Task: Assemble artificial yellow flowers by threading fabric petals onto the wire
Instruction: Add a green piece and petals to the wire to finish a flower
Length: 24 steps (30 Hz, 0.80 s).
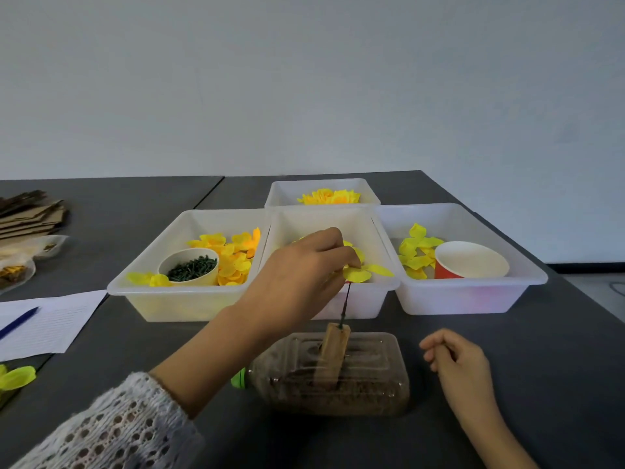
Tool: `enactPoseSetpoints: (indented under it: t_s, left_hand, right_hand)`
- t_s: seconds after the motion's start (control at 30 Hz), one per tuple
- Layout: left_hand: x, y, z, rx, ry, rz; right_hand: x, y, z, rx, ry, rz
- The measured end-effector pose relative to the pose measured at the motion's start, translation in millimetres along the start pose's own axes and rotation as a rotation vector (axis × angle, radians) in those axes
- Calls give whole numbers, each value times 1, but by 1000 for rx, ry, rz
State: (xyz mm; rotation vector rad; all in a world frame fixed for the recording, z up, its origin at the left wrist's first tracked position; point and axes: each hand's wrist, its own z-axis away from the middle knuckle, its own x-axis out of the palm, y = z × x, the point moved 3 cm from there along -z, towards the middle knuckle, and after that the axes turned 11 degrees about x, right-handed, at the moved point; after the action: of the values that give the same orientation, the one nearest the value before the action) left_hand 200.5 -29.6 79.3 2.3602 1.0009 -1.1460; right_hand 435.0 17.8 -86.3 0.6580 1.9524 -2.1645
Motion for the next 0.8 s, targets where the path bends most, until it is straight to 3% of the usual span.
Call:
enactPoseSetpoints:
  t_s: [0.5, 0.67, 0.8]
  left_hand:
    - [8, -5, 15, 170, -99, -250]
    - [8, -7, 23, 160, -72, -258]
    - [16, -6, 32, 136, -158, -176]
  right_hand:
    - [0, 2, -1, 20, -22, -12]
    - [0, 2, -1, 11, -20, -11]
    - [0, 3, -1, 2, -14, -18]
